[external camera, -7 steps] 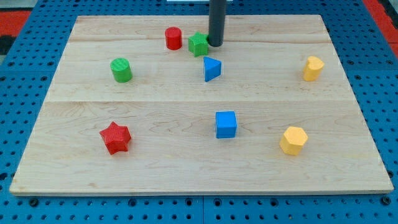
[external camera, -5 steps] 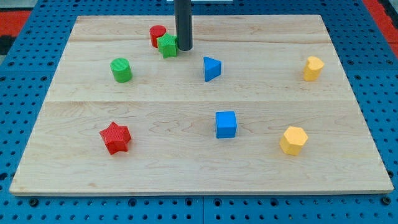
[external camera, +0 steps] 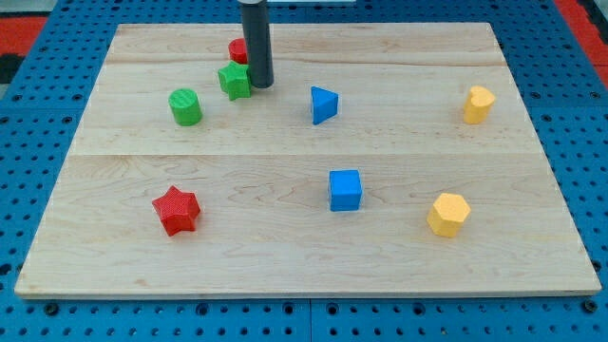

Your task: Move the green star above the green circle

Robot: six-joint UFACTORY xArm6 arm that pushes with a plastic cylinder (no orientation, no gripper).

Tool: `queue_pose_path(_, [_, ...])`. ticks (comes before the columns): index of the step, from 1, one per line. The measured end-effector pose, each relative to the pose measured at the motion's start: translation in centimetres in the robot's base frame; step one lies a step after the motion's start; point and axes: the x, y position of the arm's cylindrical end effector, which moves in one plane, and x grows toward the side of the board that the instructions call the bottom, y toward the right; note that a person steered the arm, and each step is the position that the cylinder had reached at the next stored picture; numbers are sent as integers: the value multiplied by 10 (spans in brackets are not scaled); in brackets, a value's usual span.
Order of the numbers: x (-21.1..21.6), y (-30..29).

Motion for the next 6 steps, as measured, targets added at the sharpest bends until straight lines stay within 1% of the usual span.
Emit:
queue_pose_path(4, [-20,-42])
queue_pose_path(5, [-30,-68])
queue_pose_path(6, [-22,-98])
